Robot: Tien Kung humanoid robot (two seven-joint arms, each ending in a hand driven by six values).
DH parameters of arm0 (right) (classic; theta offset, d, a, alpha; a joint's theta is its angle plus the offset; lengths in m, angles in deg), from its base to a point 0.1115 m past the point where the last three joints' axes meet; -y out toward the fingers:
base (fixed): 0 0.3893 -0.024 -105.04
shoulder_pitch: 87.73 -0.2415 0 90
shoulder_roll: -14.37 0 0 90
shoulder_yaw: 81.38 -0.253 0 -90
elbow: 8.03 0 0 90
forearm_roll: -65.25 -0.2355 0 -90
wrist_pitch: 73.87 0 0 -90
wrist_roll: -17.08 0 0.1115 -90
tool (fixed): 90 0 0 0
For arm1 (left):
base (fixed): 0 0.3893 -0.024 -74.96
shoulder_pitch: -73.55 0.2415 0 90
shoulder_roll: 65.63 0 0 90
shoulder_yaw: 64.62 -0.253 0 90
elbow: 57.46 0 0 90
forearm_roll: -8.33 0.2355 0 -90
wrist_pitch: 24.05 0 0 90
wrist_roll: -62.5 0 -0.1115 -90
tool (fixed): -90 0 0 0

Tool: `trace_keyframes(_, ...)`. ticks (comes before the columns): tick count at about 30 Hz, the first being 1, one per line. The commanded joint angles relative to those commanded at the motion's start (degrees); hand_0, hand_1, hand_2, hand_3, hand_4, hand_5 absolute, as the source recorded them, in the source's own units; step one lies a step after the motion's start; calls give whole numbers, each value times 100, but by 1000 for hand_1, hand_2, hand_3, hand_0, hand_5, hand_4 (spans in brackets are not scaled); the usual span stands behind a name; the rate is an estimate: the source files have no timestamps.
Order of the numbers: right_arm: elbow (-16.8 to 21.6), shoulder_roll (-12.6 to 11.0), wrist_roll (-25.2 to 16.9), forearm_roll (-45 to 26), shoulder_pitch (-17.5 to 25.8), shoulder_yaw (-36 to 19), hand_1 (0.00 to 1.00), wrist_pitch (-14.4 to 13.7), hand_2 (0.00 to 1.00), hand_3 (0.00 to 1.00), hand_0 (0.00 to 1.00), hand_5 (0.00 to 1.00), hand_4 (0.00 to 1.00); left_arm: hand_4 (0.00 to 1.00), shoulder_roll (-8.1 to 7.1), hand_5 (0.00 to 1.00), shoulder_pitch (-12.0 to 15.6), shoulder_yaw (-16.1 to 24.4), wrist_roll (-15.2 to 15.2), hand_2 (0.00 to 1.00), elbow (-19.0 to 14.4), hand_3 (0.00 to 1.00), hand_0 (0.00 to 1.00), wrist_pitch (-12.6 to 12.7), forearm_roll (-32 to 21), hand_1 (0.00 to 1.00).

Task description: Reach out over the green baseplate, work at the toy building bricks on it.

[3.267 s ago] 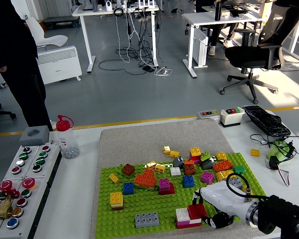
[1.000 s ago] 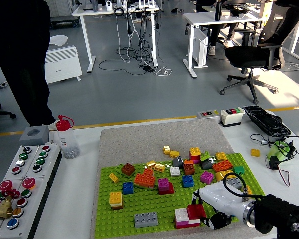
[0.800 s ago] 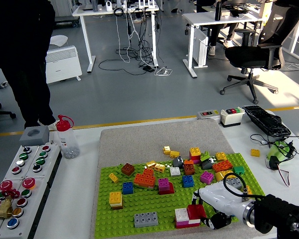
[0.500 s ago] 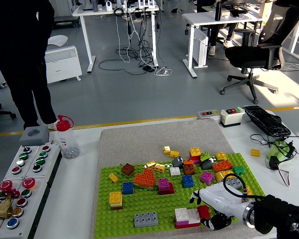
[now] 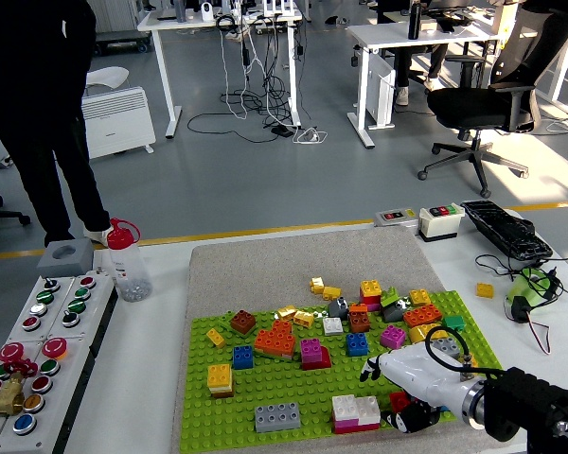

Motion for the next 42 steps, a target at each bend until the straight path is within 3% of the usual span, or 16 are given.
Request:
trace_keyframes(8, -5, -105, -4, 56, 102, -349, 339, 13, 711, 732, 142, 179, 719, 474, -3, 998, -10, 2, 1, 800, 0, 668, 727, -3, 1, 778)
trace_keyframes(13, -293, -49, -43, 223, 83, -462, 340, -267, 707, 731, 140, 172, 714, 475, -3, 998, -15, 1, 3, 799, 0, 668, 727, -4, 2, 779)
trace_keyframes(20, -1063, 262, -135, 431, -167, -386, 339, -816, 704, 728, 137, 173, 715, 475, 0, 998, -17, -8, 6, 799, 0, 669, 727, -4, 2, 779)
trace_keyframes(27, -1819, 556, -200, 421, -473, -234, 338, -1128, 702, 727, 141, 172, 714, 475, -2, 998, -23, -22, 5, 799, 0, 668, 727, -4, -11, 779)
trace_keyframes(42, -3008, 1089, -322, 272, -1105, 225, 336, -1014, 698, 725, 139, 156, 700, 474, -9, 998, -24, -71, 21, 800, 0, 668, 727, -6, -31, 780)
